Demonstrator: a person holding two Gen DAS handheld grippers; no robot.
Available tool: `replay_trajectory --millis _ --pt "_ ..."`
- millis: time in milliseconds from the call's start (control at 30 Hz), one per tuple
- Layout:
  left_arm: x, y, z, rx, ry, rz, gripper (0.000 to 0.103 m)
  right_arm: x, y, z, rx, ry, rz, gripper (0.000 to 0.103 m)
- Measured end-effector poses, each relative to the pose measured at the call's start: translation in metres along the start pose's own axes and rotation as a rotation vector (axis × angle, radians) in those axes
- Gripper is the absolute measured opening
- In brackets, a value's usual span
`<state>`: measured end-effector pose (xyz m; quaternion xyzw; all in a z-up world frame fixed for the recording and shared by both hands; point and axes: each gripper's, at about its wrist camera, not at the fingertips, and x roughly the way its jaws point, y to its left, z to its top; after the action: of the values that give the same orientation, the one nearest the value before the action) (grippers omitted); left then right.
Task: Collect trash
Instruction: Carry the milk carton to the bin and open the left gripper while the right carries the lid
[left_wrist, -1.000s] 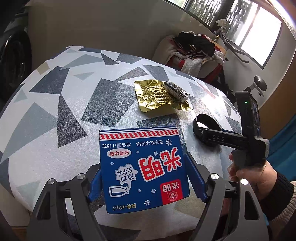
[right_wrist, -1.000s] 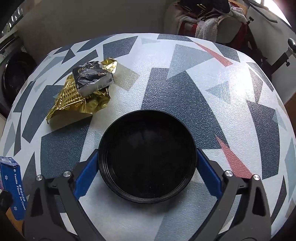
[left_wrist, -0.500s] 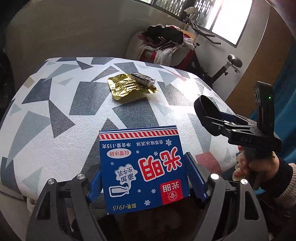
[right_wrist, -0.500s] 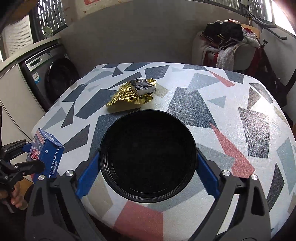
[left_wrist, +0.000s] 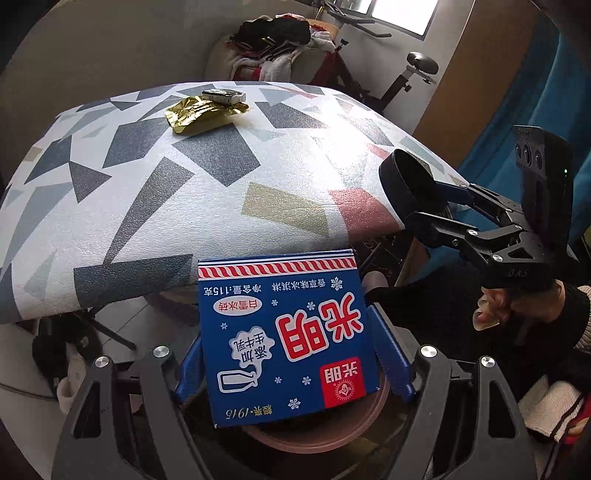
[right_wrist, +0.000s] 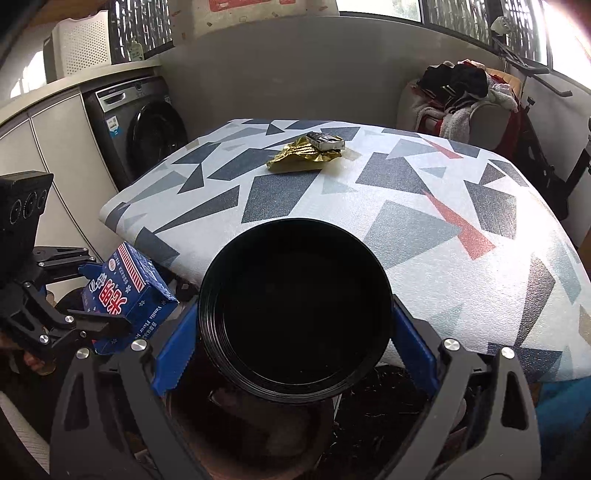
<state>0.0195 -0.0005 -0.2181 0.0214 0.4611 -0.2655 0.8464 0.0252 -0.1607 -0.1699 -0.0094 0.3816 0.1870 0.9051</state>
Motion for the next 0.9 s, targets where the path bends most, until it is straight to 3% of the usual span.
replay_trajectory --millis 200,500,633,900 --pt "-0.001 -0.013 -0.016 0.070 -0.030 0.040 0.077 0.003 0.005 -0.022 -0.001 0.018 0.002 0.093" --pt "0.003 -0.002 -0.009 -0.004 -0.048 0.056 0.077 0.009 0.009 -0.023 -0.019 0.030 0.009 0.093" --pt "0.001 -0.003 -0.008 -0.004 -0.062 0.061 0.086 0.011 0.007 -0.023 -0.007 0.037 0.012 0.093" --pt "-0.008 0.006 -0.008 -0.053 -0.110 0.097 0.086 0.014 0.010 -0.025 -0.018 0.054 0.030 0.093"
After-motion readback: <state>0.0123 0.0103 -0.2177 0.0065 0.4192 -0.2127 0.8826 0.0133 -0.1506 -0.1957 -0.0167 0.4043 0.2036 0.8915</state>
